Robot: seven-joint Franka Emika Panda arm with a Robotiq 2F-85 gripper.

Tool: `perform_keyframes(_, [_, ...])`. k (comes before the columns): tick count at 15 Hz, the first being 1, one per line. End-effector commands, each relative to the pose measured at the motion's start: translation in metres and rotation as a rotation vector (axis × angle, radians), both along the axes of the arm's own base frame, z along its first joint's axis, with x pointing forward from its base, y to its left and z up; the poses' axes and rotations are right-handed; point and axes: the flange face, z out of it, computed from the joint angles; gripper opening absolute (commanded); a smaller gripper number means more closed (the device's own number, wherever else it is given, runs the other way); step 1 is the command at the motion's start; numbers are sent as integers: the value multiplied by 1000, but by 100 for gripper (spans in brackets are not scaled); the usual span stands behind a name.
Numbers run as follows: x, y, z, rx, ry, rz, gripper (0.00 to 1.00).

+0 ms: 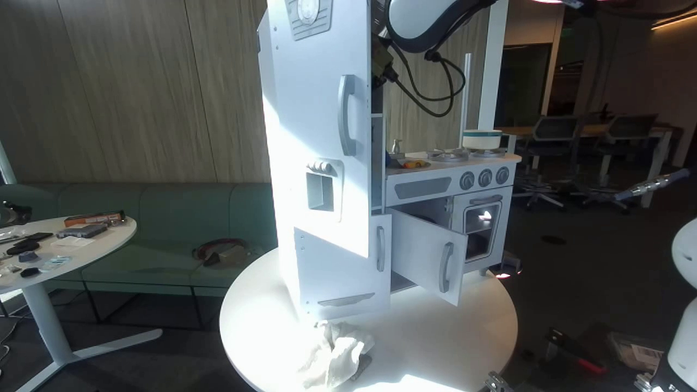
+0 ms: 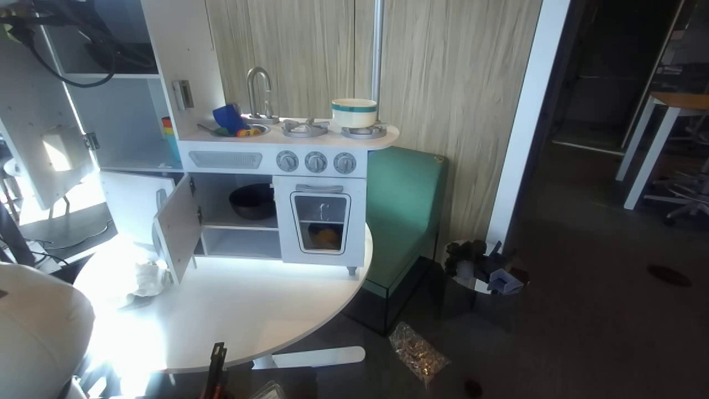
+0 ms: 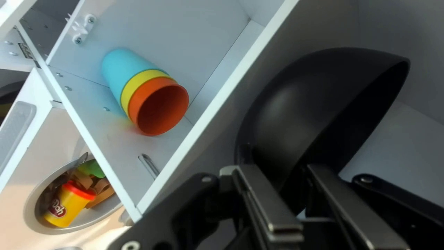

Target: Remove the black bowl from the upper cabinet and put it on the counter.

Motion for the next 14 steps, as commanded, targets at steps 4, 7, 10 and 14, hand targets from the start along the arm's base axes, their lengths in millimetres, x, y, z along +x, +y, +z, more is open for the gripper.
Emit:
perform_keyframes(4, [3, 15, 16, -14, 5, 18, 1])
perform_keyframes(7, [-4, 23, 18, -21, 24, 22, 4])
perform_keyframes(10, [-10, 24, 22, -24, 41, 13, 4])
perform_keyframes(14, [-19, 33, 25, -30, 75, 22, 3])
